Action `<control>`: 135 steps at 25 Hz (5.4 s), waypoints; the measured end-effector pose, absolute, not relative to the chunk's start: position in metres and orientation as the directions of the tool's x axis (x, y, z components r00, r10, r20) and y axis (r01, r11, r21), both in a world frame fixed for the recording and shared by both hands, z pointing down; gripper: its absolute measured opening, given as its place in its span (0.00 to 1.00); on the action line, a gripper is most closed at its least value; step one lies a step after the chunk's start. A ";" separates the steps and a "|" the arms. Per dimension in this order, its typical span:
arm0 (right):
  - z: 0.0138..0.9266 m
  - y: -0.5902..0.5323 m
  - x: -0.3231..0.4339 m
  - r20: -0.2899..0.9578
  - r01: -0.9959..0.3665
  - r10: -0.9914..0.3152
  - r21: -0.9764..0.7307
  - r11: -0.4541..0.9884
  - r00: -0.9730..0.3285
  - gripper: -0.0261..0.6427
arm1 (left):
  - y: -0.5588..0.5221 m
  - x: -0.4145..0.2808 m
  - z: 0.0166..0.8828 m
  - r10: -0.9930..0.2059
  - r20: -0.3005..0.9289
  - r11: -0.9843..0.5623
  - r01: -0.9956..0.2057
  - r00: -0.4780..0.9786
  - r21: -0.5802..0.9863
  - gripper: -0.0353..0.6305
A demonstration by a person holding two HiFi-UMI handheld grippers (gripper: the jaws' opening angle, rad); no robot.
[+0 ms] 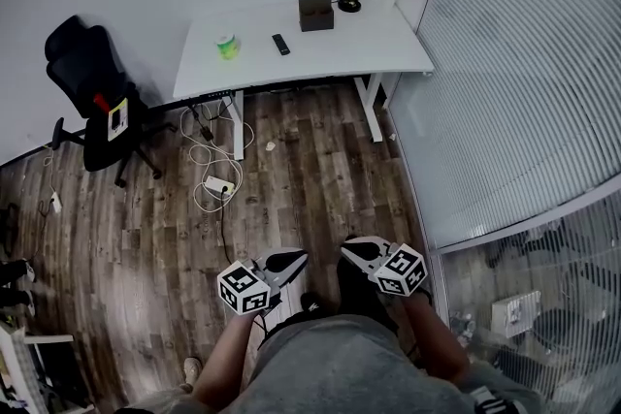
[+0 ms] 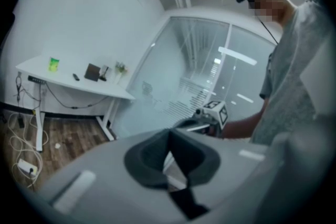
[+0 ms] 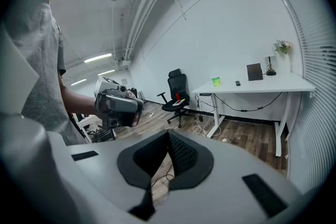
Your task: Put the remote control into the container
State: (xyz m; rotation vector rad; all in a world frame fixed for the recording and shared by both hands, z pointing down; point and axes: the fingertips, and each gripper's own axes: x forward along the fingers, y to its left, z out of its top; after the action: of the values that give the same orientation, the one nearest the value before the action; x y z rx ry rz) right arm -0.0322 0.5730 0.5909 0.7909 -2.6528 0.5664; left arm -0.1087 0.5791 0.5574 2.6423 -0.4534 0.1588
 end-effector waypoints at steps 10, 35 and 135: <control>0.588 0.557 -0.020 0.401 -0.570 -0.448 -0.270 0.776 -0.799 0.06 | 0.552 -0.105 0.554 -0.342 0.164 -0.824 -0.379 0.925 0.422 0.05; 0.570 0.397 0.011 0.364 -0.442 -0.334 -0.274 0.854 -0.870 0.06 | 0.424 -0.076 0.533 -0.478 0.186 -0.760 -0.511 0.858 0.401 0.05; 0.590 -0.018 0.001 0.449 -0.481 -0.328 -0.284 0.830 -0.831 0.06 | -0.014 -0.083 0.557 -0.423 0.207 -0.747 -0.469 0.882 0.472 0.05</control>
State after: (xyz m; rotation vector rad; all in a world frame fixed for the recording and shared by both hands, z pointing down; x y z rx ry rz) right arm 0.0007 -0.0177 0.5904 0.6056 -2.6254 0.5504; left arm -0.0828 -0.0144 0.5569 2.5234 -0.6452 0.1179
